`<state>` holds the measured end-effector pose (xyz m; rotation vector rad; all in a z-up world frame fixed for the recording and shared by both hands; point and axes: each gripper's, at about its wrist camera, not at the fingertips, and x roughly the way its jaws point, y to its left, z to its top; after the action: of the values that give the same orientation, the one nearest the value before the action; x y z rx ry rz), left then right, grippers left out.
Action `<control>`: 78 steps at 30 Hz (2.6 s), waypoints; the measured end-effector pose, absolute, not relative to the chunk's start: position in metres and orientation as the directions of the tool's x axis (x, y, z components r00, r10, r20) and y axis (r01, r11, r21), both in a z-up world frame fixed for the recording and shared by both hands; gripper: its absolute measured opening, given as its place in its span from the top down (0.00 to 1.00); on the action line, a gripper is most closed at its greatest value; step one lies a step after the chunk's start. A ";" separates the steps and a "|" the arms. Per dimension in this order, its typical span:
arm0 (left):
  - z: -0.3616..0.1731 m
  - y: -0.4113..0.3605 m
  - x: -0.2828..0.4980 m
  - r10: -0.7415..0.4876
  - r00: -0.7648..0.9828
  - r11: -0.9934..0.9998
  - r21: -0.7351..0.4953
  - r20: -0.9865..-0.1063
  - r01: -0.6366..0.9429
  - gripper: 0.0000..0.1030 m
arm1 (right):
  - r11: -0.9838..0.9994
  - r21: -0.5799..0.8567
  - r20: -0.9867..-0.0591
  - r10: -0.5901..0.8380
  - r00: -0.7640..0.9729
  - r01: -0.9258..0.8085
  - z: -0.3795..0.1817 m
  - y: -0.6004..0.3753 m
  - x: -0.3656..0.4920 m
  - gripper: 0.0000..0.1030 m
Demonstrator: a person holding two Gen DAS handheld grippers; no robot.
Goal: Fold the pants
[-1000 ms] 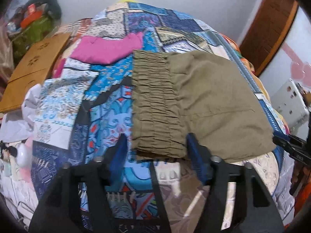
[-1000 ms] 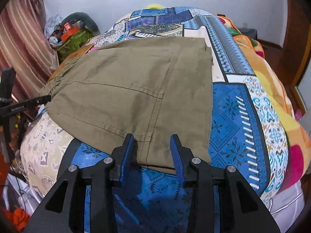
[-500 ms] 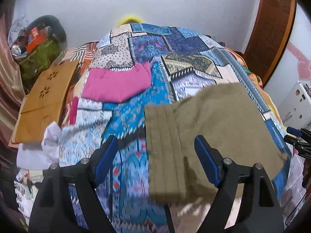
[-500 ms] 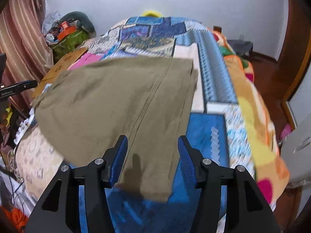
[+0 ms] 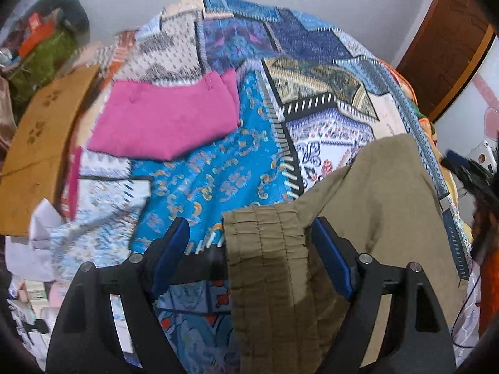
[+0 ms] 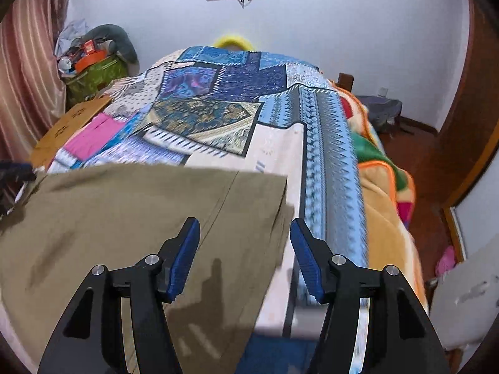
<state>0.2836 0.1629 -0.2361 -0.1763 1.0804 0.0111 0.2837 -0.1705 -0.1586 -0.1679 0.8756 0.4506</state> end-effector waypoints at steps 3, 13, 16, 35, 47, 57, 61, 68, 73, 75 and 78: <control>-0.249 0.165 0.286 -0.116 0.461 0.979 -0.181 -0.880 -0.097 0.21 | 0.902 0.082 -0.781 0.323 0.535 -0.424 -0.177 -0.171 0.319 0.46; -0.255 0.185 0.279 -0.139 0.528 0.940 -0.279 -0.838 -0.195 0.33 | 0.908 0.088 -0.854 0.280 0.439 -0.409 -0.231 -0.156 0.364 0.77; -0.264 0.192 0.279 -0.169 0.515 0.903 -0.341 -0.841 -0.260 0.33 | 0.916 0.070 -0.862 0.255 0.438 -0.396 -0.233 -0.155 0.364 0.77; -0.208 0.122 0.277 -0.050 0.539 0.998 -0.068 -0.841 -0.014 0.29 | 0.759 0.233 -0.797 0.507 0.328 -0.607 -0.133 -0.059 0.284 0.32; -0.241 0.106 0.251 -0.018 0.485 1.000 -0.006 -0.874 0.025 0.17 | 0.697 0.143 -0.890 0.401 0.216 -0.703 -0.181 -0.021 0.237 0.32; -0.237 0.094 0.208 0.089 0.525 0.996 0.093 -0.846 -0.018 0.11 | 0.768 0.159 -0.887 0.387 0.251 -0.621 -0.175 -0.084 0.189 0.31; -0.237 0.096 0.195 0.079 0.520 0.997 0.071 -0.851 -0.036 0.11 | 0.797 0.173 -0.877 0.392 0.279 -0.578 -0.172 -0.109 0.172 0.31; -0.233 0.097 0.171 0.061 0.532 0.998 0.038 -0.845 -0.055 0.11 | 0.843 0.168 -0.875 0.366 0.317 -0.511 -0.172 -0.143 0.146 0.31; -0.231 0.100 0.159 0.057 0.531 0.997 0.022 -0.846 -0.073 0.10 | 0.871 0.177 -0.863 0.362 0.354 -0.459 -0.173 -0.158 0.129 0.31; -0.230 0.101 0.153 0.057 0.534 0.997 0.022 -0.843 -0.071 0.10 | 0.878 0.187 -0.858 0.365 0.362 -0.441 -0.174 -0.163 0.125 0.30; -0.225 0.105 0.141 0.061 0.543 0.997 0.024 -0.838 -0.075 0.10 | 0.887 0.201 -0.857 0.365 0.363 -0.417 -0.175 -0.174 0.121 0.30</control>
<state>0.1411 0.1046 -0.2246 -0.0155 0.9936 0.0803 0.1206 -0.1735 -0.1749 -0.0532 1.0887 0.5034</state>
